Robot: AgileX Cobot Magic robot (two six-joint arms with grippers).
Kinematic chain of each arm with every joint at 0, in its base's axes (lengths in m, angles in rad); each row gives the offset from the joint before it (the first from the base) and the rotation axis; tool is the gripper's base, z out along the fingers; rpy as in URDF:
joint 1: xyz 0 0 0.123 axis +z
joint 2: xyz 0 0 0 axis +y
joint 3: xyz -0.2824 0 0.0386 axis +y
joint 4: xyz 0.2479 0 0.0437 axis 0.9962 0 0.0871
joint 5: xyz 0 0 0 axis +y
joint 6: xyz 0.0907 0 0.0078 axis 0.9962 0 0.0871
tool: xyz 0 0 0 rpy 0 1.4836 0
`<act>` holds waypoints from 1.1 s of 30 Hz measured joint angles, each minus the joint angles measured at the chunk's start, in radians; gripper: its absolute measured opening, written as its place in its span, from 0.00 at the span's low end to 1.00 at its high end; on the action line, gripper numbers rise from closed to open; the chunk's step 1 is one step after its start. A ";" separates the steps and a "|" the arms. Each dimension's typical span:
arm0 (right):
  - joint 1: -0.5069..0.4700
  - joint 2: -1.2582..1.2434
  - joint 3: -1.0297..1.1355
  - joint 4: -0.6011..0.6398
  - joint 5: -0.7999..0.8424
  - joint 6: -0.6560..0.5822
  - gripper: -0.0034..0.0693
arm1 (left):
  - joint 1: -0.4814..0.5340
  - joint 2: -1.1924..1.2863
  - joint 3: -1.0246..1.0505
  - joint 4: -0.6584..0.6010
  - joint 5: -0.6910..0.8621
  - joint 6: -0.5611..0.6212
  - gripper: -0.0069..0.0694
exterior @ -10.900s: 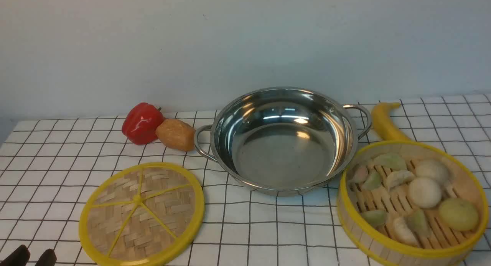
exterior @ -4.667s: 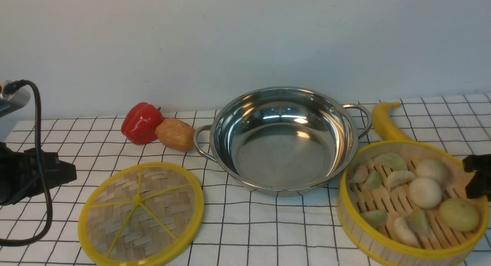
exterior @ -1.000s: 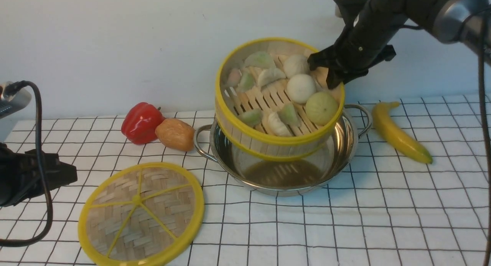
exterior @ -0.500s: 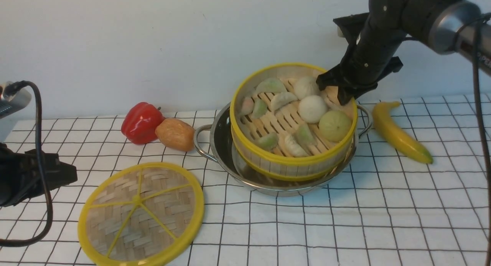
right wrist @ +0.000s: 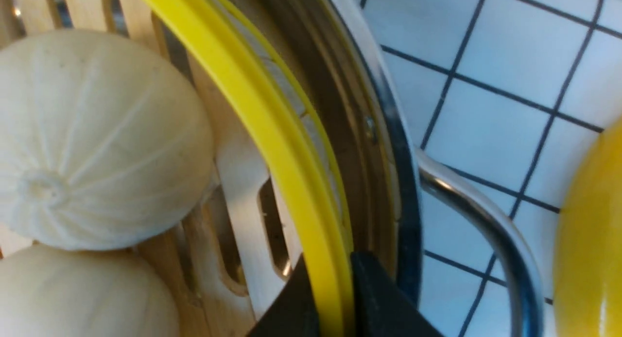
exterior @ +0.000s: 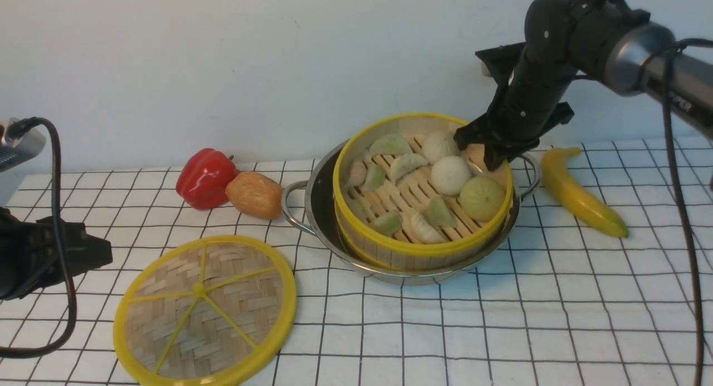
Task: Place the steamer in the pot on the white tablecloth, and put the lid on the steamer.
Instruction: 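Place the bamboo steamer basket of food into the steel pot with the right gripper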
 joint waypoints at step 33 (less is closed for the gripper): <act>0.000 0.049 -0.007 0.049 -0.019 -0.025 0.43 | 0.000 0.000 0.000 0.000 0.000 0.000 0.41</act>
